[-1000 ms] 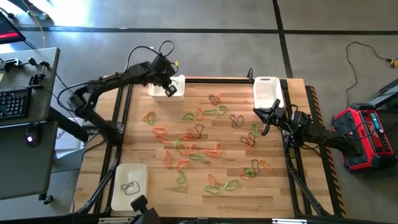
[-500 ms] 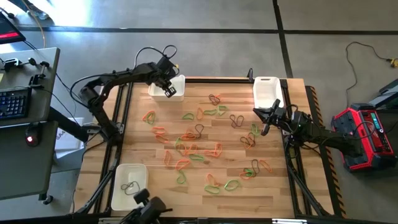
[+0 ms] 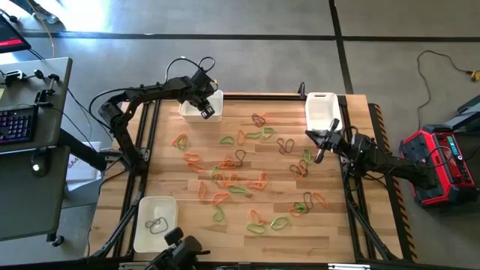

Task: Sort rubber bands into baskets
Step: Put the green rubber band into the top left white bin, then put the orange rubber band into the top right white bin

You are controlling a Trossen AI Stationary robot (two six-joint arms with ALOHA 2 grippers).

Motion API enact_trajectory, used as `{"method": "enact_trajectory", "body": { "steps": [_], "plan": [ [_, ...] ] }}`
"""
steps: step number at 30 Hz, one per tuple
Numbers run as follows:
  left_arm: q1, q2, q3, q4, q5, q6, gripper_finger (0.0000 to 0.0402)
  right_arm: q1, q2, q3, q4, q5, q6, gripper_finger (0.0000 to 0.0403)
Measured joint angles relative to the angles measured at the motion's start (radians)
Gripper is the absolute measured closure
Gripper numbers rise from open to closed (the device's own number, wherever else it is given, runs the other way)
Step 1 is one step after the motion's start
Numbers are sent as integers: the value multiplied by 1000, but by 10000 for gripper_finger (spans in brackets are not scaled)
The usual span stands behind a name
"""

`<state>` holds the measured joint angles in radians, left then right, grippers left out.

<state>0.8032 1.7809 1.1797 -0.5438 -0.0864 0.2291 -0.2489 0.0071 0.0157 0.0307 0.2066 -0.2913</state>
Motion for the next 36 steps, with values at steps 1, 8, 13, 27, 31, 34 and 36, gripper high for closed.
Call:
{"method": "enact_trajectory", "body": {
  "steps": [1,8,13,27,31,34,36],
  "plan": [
    [0,0,0,4,0,0,319,0,0,0,0,0,-5,403],
    [-13,-27,0,38,27,0,270,0,0,0,0,0,2,403],
    [-24,-86,-4,52,61,0,273,0,0,0,0,-4,50,403],
    [-166,-351,-237,411,87,-35,374,0,0,0,10,-9,237,403],
    [-225,-415,-303,503,86,-35,391,0,0,0,11,-16,265,403],
    [-265,-451,-344,564,85,-37,396,0,0,0,29,-16,293,403],
    [-293,-468,-367,594,85,-38,396,0,0,0,53,-16,296,403]
  ]
}}
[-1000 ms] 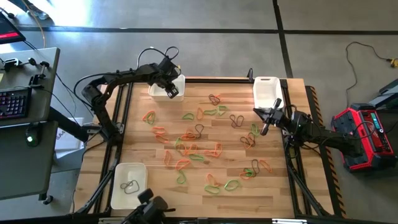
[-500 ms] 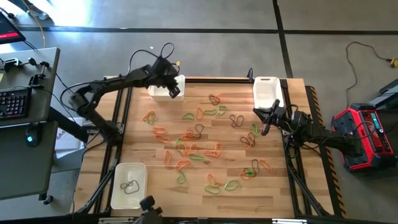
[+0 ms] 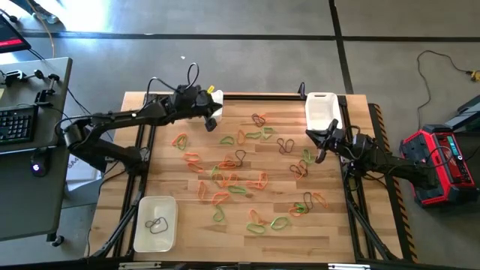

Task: Sort rubber bands into baskets
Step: Put the orange rubber band into the top right white bin

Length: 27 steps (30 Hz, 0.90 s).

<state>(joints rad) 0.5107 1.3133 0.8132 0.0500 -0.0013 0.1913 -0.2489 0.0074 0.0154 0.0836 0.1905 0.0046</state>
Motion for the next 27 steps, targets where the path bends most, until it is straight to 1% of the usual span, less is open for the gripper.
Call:
{"method": "enact_trajectory", "body": {
  "steps": [4,7,12,15,18,23,27],
  "plan": [
    [-53,-24,-61,92,-4,1,396,0,10,0,83,7,78,403],
    [-88,-25,-109,174,-11,-3,396,1,40,0,88,-10,107,403],
    [-150,-25,-188,336,-14,-30,397,1,129,0,118,-20,110,403],
    [-179,-25,-228,390,-14,-32,397,1,198,5,143,-14,126,398],
    [-196,-25,-260,440,-21,-50,397,1,278,38,144,-7,136,381],
    [-215,-25,-299,522,-29,-59,397,1,430,126,141,-4,154,332],
    [-221,-25,-345,630,-29,-60,397,1,567,208,138,-4,156,300]
  ]
}}
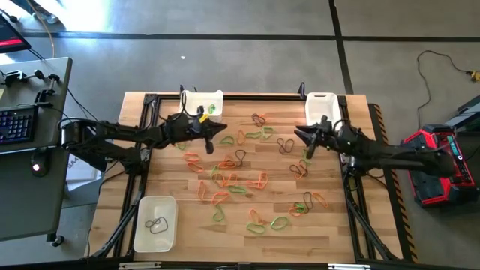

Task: Sort rubber bands into baskets
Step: Put the orange rubber band into the top right white bin

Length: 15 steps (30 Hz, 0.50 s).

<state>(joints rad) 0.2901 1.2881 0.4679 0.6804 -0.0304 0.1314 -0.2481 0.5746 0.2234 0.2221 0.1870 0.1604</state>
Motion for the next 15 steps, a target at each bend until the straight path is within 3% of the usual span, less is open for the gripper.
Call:
{"method": "enact_trajectory", "body": {
  "steps": [15],
  "plan": [
    [34,0,-16,10,45,-49,397,0,438,281,-111,0,-38,288]
  ]
}}
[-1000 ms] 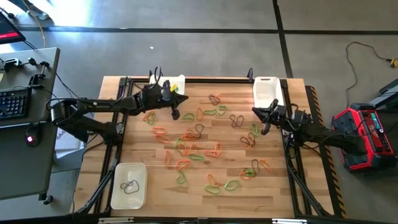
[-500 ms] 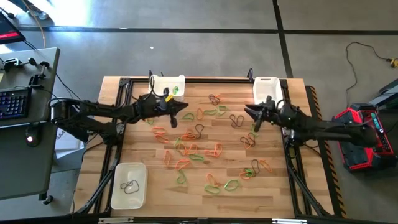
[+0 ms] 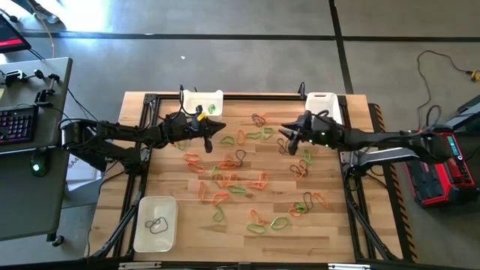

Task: Sort rubber bands into baskets
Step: Put the orange rubber band into the top right white bin

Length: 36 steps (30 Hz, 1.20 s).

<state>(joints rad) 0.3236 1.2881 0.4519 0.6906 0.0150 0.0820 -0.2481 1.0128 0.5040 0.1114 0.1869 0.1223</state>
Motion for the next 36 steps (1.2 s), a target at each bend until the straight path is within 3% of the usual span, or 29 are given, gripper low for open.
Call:
{"method": "enact_trajectory", "body": {
  "steps": [12,16,27,36],
  "plan": [
    [-23,0,0,-23,36,-13,397,-16,370,173,2,7,19,288],
    [-30,0,0,-8,35,-58,397,-77,486,278,-48,8,49,288],
    [-80,0,0,-12,-2,-30,397,-314,789,611,-418,-80,27,287],
    [-82,0,0,-42,-3,-28,397,-365,968,733,-445,-133,9,288]
  ]
}}
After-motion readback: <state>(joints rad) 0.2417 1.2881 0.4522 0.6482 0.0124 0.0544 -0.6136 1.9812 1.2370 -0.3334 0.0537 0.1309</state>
